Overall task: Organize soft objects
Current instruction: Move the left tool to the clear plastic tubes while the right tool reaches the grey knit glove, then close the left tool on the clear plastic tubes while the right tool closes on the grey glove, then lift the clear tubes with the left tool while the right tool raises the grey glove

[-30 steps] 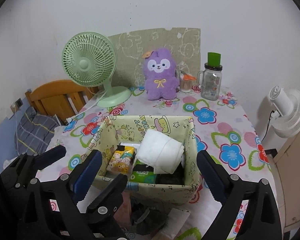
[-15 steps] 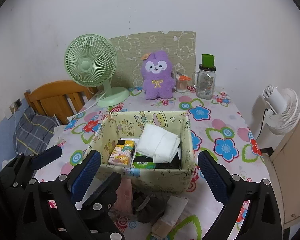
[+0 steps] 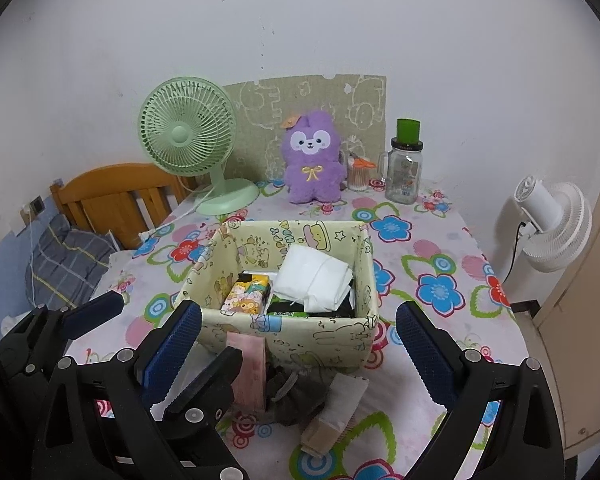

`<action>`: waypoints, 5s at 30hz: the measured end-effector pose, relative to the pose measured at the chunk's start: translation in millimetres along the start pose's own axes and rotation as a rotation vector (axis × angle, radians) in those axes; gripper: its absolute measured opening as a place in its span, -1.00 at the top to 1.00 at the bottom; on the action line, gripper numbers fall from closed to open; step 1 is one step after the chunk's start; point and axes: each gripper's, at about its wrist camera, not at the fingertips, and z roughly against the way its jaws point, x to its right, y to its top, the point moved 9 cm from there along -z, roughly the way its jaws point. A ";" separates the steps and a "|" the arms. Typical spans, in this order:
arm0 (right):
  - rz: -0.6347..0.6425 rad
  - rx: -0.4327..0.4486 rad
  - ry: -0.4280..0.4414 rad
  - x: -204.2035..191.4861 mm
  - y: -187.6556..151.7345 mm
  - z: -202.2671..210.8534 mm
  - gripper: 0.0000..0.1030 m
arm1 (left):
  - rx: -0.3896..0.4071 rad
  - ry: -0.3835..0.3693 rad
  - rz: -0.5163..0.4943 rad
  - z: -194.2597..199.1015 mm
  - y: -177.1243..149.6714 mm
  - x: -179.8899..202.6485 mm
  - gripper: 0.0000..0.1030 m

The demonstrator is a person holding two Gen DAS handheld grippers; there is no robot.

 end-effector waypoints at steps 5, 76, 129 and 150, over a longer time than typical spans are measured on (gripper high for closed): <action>-0.009 0.003 0.001 -1.0 -4.2 5.8 -0.93 | 0.006 0.000 -0.006 7.1 -4.7 1.3 -0.99; -0.008 -0.093 -0.028 10.1 -101.2 -54.2 -0.77 | -0.175 -0.010 0.062 -62.1 -107.4 -24.5 -0.87; 0.008 -0.187 0.015 1.0 -110.8 -95.7 0.02 | -0.229 0.012 0.069 -73.1 -111.0 -24.5 0.65; -0.001 -0.111 0.006 2.8 -97.5 -54.8 0.02 | -0.140 0.003 0.056 -37.4 -92.0 -16.3 0.65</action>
